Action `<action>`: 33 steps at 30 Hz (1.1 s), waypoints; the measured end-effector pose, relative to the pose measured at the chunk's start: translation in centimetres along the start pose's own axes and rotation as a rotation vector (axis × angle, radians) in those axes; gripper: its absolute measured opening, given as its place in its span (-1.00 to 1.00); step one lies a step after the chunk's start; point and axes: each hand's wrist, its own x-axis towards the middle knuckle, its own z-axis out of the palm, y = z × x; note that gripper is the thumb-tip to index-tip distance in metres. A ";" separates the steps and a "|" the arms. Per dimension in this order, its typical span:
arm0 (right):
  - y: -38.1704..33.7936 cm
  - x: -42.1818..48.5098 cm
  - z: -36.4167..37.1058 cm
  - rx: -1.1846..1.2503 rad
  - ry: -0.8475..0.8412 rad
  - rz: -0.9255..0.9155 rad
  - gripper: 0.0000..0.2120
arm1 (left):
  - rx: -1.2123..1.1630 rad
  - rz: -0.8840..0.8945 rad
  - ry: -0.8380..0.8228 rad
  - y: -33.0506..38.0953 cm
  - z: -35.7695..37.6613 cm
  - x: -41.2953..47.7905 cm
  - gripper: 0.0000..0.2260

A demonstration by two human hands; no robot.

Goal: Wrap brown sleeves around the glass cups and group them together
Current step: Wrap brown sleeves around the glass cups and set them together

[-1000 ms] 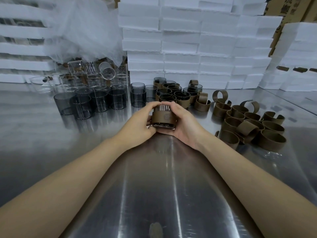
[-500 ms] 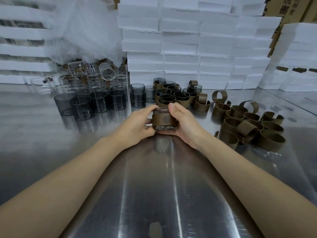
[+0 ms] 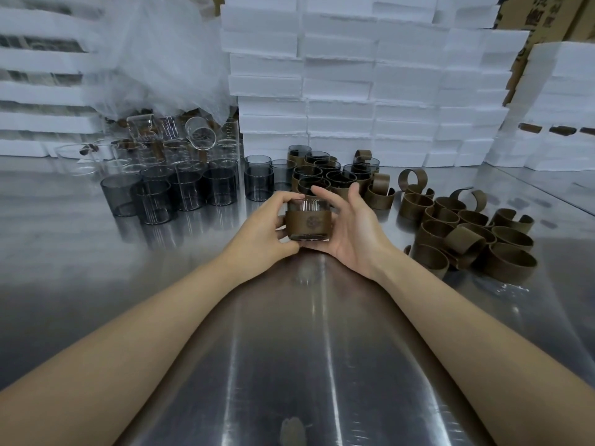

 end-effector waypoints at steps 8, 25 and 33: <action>1.0 0.0 0.8 -0.618 0.175 -0.325 -0.61 | 0.089 0.007 0.006 -0.7 -0.1 0.3 -0.41; -0.2 0.1 -0.9 -1.198 0.637 -0.382 -0.49 | 1.170 -0.459 0.308 -3.2 -6.1 0.6 -0.50; -1.1 -1.0 -0.7 -1.268 0.530 -0.394 -0.70 | 1.134 -0.409 0.322 -3.3 -6.2 0.6 -0.68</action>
